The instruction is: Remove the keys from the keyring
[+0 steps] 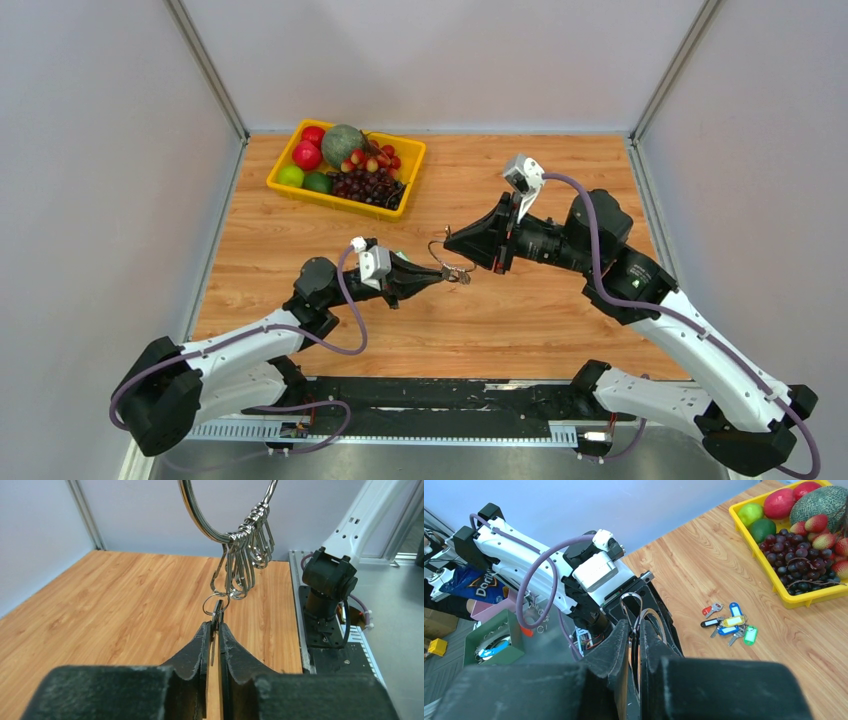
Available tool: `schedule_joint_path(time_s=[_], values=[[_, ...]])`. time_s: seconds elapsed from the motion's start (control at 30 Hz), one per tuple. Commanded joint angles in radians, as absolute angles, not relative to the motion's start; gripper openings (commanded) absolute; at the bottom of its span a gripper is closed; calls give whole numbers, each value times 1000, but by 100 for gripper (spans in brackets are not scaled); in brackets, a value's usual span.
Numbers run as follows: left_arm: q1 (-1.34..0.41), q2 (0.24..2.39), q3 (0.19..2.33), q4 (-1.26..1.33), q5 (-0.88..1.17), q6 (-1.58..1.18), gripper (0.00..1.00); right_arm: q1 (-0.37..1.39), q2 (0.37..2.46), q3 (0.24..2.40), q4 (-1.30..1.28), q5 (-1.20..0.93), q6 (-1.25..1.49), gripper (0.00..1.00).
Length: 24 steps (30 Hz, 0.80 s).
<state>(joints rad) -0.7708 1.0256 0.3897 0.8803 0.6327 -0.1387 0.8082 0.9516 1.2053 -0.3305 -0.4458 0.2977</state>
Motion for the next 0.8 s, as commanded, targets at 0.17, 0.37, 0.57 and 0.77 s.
schedule_joint_path(time_s=[0.17,0.37,0.57,0.77], values=[[-775,952,493,663,564,-59,0,807,795,1085,-261,-351,300,0],[-775,884,582,352,476,39,0,806,649,890,-249,-240,299,2],[-807,869,714,104,404,139,0,806,577,743,-196,-248,258,71],[-908,930,987,-349,211,373,0,806,576,700,-133,-329,123,80]])
